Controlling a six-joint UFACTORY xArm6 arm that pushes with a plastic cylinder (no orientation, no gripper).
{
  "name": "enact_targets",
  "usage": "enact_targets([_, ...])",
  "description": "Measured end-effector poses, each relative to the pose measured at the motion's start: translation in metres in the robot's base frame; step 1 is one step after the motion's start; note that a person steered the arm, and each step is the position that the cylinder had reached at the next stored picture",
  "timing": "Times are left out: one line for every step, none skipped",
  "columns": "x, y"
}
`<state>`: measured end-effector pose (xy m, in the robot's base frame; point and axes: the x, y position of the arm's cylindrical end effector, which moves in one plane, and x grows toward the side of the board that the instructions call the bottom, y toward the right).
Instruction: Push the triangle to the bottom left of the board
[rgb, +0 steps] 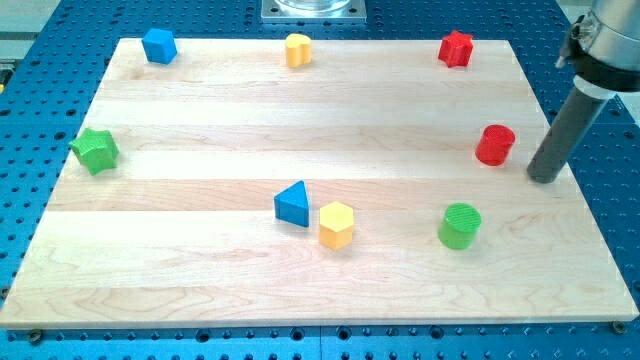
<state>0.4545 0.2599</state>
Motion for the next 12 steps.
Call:
enact_targets([0.000, -0.001])
enact_targets([0.003, -0.033])
enact_targets([0.003, -0.077])
enact_targets([0.007, -0.134])
enact_targets([0.030, -0.191])
enact_targets([0.055, -0.214])
enact_targets([0.055, -0.245])
enact_targets([0.055, -0.269])
enact_targets([0.055, -0.304])
enact_targets([0.063, -0.365])
enact_targets([0.056, -0.336])
enact_targets([0.027, -0.332])
